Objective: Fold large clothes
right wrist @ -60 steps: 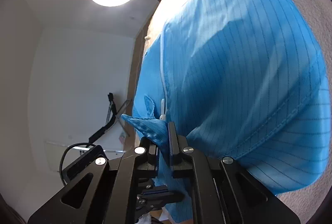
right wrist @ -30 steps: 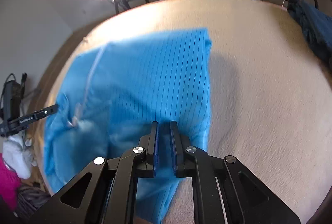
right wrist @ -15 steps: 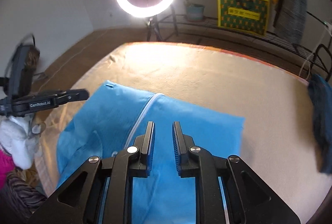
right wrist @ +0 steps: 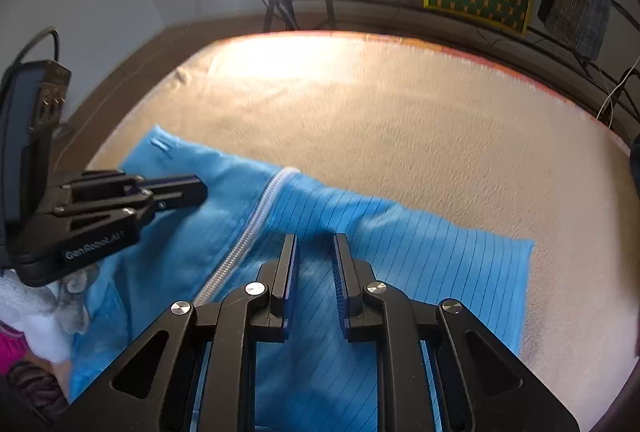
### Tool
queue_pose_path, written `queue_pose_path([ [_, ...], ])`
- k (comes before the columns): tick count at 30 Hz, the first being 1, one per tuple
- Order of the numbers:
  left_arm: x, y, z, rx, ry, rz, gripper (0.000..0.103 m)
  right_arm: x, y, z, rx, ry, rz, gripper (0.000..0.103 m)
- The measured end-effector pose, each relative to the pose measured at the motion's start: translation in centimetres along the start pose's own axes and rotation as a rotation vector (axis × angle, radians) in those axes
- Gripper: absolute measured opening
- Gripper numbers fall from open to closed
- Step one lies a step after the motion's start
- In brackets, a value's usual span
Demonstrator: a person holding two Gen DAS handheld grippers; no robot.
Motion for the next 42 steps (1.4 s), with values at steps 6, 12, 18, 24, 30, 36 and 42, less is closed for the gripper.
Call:
queue_pose_path([
  [6,-0.2,0.8,0.3,0.018,-0.009,-0.032,0.001,-0.1,0.2,0.9,0.011,0.008,0.004,0.015],
  [12,-1.0,4.6,1.3,0.069,0.01,-0.064,0.001,-0.1,3.8,1.6,0.034,0.004,0.016,0.015],
  [18,-1.7,7.8,3.5,0.094,-0.026,-0.105,0.001,1.0,6.8,4.8,0.036,-0.036,0.012,0.015],
  [24,-2.9,8.5,5.6,0.083,-0.035,-0.143,0.001,1.0,6.9,7.6,0.002,-0.026,0.033,0.015],
  [30,-3.7,7.5,7.4,0.047,-0.053,-0.172,0.001,1.0,6.1,9.0,-0.025,-0.021,0.05,0.015],
  [36,-4.5,5.8,9.2,0.015,-0.066,-0.161,0.001,1.4,6.0,9.2,-0.016,-0.037,0.039,0.016],
  [42,-6.7,7.2,9.9,-0.011,0.027,-0.058,0.001,1.5,7.0,10.4,-0.035,-0.056,-0.002,0.016],
])
Point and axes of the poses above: each gripper's, at about its wrist camera, not at the fingertips, and y roughly against the way its jaws point, x to its right, z to its underside, the point moved 6 cm from there along -y, roughly the way its jaws point, and after that the axes turned 5 degrees about -z, right-handed, at the moved point
